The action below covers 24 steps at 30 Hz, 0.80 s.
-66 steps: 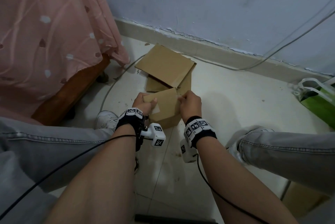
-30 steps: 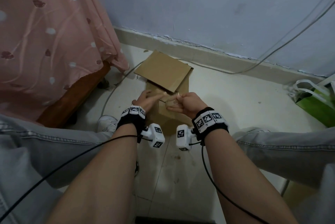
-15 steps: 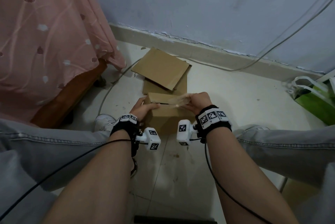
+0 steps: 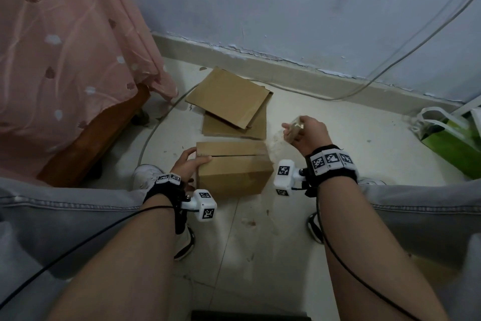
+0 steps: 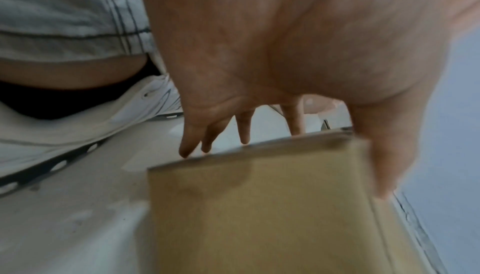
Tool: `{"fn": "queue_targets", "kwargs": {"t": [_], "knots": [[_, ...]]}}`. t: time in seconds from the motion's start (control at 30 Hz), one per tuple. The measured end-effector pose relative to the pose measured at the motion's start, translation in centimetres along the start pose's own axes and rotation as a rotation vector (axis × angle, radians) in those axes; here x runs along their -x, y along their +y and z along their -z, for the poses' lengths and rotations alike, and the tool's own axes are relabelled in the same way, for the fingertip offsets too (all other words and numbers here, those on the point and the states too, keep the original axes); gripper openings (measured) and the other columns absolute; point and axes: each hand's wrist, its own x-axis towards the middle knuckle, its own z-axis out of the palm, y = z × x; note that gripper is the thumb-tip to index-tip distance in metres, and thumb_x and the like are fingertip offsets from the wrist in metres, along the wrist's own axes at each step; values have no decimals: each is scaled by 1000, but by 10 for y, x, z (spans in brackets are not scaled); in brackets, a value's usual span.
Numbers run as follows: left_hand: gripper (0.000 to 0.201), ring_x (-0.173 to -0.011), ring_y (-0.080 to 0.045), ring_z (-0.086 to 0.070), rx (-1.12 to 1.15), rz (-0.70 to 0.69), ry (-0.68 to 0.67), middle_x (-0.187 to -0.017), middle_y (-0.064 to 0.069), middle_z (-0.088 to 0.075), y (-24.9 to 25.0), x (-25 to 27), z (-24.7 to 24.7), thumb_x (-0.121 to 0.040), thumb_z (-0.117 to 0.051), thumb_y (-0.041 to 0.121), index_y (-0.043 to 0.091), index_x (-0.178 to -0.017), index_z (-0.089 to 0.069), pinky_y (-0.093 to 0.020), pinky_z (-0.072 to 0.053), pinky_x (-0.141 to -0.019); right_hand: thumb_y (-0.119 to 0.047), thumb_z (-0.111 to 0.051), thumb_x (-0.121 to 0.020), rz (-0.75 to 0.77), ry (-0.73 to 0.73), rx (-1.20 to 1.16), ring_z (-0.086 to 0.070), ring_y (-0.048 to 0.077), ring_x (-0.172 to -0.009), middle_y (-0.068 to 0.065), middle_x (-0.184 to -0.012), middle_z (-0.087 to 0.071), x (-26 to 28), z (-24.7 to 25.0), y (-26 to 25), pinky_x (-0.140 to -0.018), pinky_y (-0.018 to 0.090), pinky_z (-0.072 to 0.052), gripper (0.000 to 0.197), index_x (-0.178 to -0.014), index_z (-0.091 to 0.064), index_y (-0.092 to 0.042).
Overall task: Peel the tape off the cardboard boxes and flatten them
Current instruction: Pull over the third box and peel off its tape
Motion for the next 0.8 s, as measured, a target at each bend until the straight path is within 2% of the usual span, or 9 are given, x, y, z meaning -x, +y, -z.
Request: {"fn": "queue_targets", "kwargs": {"t": [0.07, 0.13, 0.23, 0.3, 0.43, 0.5, 0.6, 0.7, 0.8], "knots": [[68, -112, -31, -53, -141, -51, 58, -133, -8, -52, 0, -2, -1, -70, -82, 31, 45, -128, -49, -39, -51, -86, -24, -37, -103, -64, -96, 74, -59, 27, -63, 29, -96, -67, 7, -10, 4, -66, 34, -52, 31, -103, -55, 0], [72, -118, -29, -48, -376, -174, 98, -144, -13, -42, 4, -1, -7, -78, -77, 19, 37, -139, -43, -32, -45, -87, -42, -33, -103, -118, -181, 181, -66, 30, -76, 23, -93, -71, 10, -17, 13, -82, 42, -55, 49, -100, -61, -2], [101, -147, -27, -10, -866, -340, 102, -160, -1, -12, 20, 1, -27, -65, -84, 45, 41, -148, -27, -47, -13, -119, -56, -26, -101, -155, -256, 338, -69, 37, -96, 19, -102, -73, 18, -26, 21, -92, 47, -52, 64, -98, -67, -6], [125, -149, -25, 7, -1112, -368, -9, -163, 6, 1, 31, -1, -42, -55, -84, 59, 41, -153, -9, -56, 4, -118, -57, -23, -101, -187, -297, 333, -69, 41, -101, 23, -108, -72, 22, -30, 22, -87, 45, -53, 67, -98, -67, -6], [142, -149, -28, 14, -1466, -372, -203, -162, 4, 14, 26, 3, -66, -53, -83, 64, 37, -152, 15, -64, 6, -114, -59, -18, -102, -217, -301, 226, -69, 45, -100, 28, -104, -71, 25, -29, 22, -81, 49, -57, 73, -100, -63, -1], [142, -148, -29, 15, -1496, -382, -179, -161, 3, 15, 7, 1, -69, -57, -87, 52, 37, -150, 19, -66, 6, -113, -58, -17, -102, -205, -272, 226, -69, 44, -97, 28, -101, -71, 24, -28, 22, -82, 52, -56, 71, -98, -59, -1], [128, -146, -27, -2, -1389, -455, -28, -155, -4, -6, -11, -6, -66, -64, -84, 24, 31, -152, 8, -67, -1, -113, -58, -21, -102, -192, -224, 229, -70, 43, -91, 25, -97, -69, 19, -24, 24, -78, 56, -57, 63, -97, -52, -3], [116, -141, -26, -17, -1278, -466, 41, -148, -2, -18, -4, -8, -58, -61, -84, 23, 26, -149, -9, -64, -8, -115, -55, -26, -102, -156, -117, 212, -67, 38, -80, 19, -82, -62, 11, -20, 26, -79, 57, -58, 56, -90, -48, -6], [116, -137, -28, -28, -1207, -434, 56, -146, -3, -22, 10, -7, -47, -58, -87, 27, 27, -147, -14, -56, -23, -112, -49, -27, -104, -91, -32, 158, -63, 32, -55, 16, -63, -56, 7, -23, 27, -81, 57, -58, 49, -86, -46, -7]]}}
